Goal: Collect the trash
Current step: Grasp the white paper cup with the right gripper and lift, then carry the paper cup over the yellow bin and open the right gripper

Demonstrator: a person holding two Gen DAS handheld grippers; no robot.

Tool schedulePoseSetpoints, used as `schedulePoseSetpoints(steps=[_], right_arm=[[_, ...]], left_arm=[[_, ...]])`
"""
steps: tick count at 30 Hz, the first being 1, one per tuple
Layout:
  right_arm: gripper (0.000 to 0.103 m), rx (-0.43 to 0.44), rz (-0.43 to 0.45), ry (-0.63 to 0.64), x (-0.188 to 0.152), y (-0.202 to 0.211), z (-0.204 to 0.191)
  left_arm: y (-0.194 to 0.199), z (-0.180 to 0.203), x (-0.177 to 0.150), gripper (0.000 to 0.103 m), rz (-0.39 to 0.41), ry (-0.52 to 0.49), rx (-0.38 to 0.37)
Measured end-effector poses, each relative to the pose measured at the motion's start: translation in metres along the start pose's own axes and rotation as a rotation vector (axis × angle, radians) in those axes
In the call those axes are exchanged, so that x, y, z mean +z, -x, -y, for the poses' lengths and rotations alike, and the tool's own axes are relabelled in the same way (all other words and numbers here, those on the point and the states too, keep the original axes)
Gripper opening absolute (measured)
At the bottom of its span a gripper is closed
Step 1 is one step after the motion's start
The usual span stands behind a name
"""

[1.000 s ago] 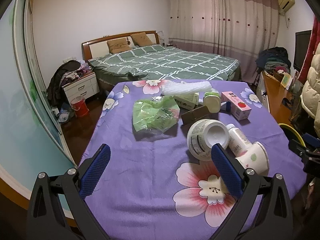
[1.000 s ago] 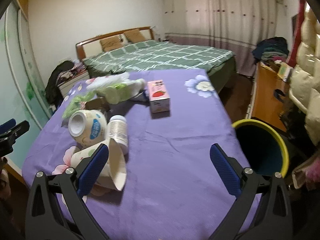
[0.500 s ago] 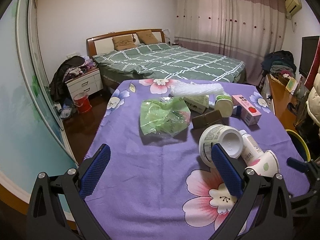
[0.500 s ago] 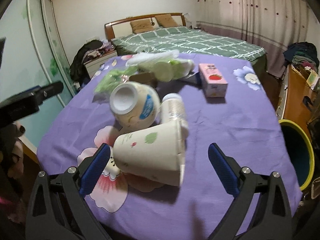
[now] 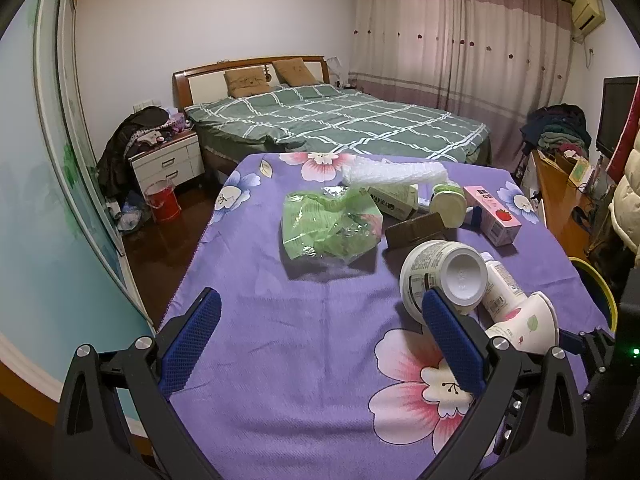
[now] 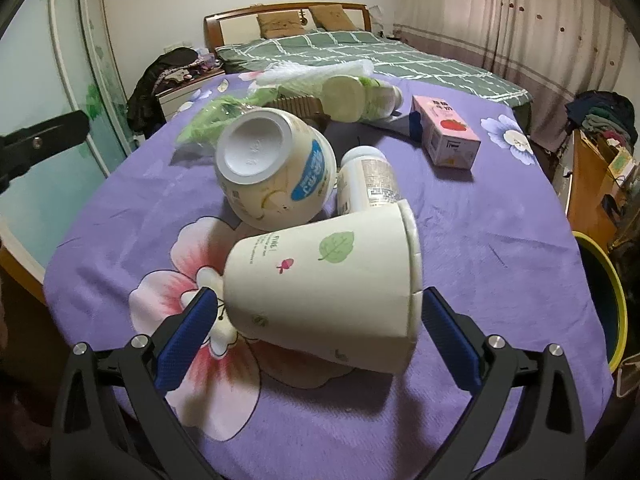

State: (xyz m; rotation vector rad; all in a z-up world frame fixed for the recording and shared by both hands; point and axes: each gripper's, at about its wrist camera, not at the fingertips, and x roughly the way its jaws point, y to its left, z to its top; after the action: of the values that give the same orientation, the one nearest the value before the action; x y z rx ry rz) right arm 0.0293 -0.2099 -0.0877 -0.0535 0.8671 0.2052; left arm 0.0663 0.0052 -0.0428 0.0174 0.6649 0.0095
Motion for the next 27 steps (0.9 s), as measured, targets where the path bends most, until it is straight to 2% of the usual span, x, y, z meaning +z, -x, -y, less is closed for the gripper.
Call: schedulePoseSetpoints(steps=[2,3,15,21,27], right_arm=[[0.081,-0.003,0.005,-0.005,0.000,-0.001,0.002],[0.077,-0.002,-0.001,-0.005,0.000,-0.002,0.003],[0.077,0.023,0.078,-0.012,-0.003,0.030,0.023],[0.077,-0.093,0.133,-0.120,0.003,0.049,0.079],[0.077,-0.289,0.158,-0.319,0.003,0.056,0.180]], left_arm=[[-0.001,-0.001,0.000,0.099,-0.001,0.002,0.001],[-0.001,-0.001,-0.001,0.099,-0.002,0.003,0.001],[-0.007,0.015,-0.003,0.099,-0.019,-0.031,-0.018],[-0.012,0.028,-0.003,0.099,-0.034,-0.052,-0.042],[-0.017,0.043,-0.002,0.099,-0.044,-0.079,-0.058]])
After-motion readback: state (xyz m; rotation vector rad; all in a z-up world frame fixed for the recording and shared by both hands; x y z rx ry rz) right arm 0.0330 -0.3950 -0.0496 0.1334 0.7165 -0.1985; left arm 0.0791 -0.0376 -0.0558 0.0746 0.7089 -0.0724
